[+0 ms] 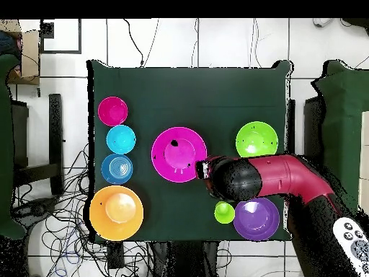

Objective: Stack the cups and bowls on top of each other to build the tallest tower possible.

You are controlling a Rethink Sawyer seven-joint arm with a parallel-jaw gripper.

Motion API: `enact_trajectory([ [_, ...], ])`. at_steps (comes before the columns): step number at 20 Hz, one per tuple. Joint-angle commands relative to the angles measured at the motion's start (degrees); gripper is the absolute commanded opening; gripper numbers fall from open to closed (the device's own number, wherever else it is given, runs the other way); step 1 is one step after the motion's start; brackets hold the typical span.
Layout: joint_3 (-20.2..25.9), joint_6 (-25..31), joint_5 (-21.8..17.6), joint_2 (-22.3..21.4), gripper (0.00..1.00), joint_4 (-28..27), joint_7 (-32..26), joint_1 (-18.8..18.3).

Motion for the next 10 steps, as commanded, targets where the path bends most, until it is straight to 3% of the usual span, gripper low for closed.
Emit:
enact_trajectory([
  [1,-1.58,0.57,-0.29,1.88,1.0,-0.36,-0.48,2.11],
  [10,-2.97,-2.08,-2.33,4.37,1.0,-0.64,0.59,2.42],
])
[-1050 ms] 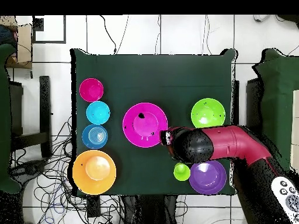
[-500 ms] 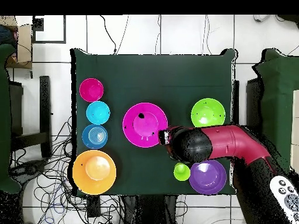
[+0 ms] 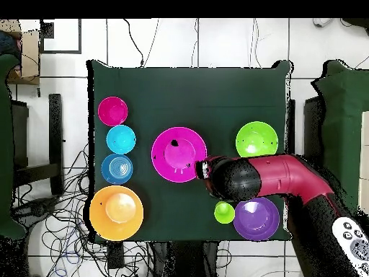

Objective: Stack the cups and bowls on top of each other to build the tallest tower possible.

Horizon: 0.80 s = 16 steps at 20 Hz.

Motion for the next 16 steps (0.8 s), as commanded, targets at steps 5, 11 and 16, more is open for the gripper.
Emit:
enact_trajectory([
  [5,-3.2,-2.75,-2.55,4.92,1.0,-0.49,0.85,2.35],
  [11,-3.63,-3.64,-3.03,5.6,1.0,-0.36,1.58,2.72],
  [16,-4.26,-5.22,-3.55,6.24,1.0,0.19,2.35,2.96],
])
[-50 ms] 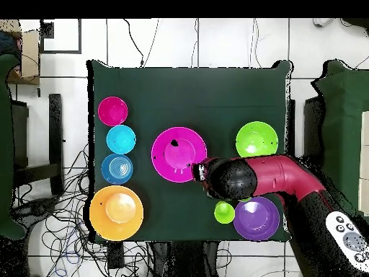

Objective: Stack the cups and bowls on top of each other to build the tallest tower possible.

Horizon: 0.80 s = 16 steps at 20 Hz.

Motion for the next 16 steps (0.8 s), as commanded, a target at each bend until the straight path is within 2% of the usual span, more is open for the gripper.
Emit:
enact_trajectory([
  [1,-3.55,-5.28,-3.4,3.13,1.0,0.3,2.57,2.39],
  [16,-6.02,-7.02,-3.99,6.02,1.0,-0.86,2.11,3.24],
])
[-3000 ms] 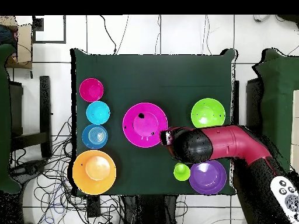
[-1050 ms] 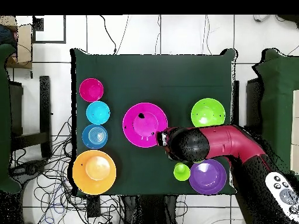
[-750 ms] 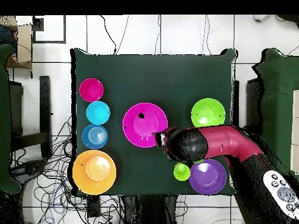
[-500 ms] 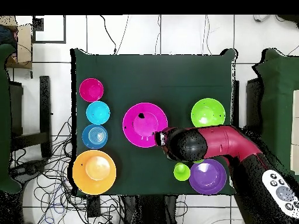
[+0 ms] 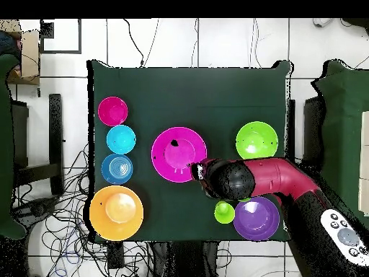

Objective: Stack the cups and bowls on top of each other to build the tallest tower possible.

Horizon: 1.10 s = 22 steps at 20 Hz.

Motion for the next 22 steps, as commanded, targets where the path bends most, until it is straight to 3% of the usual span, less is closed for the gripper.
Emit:
enact_trajectory([
  [1,-3.88,-3.04,-3.63,3.58,1.0,-0.86,2.13,2.58],
  [22,-9.63,-9.26,-2.73,9.25,1.0,-1.6,5.95,5.47],
])
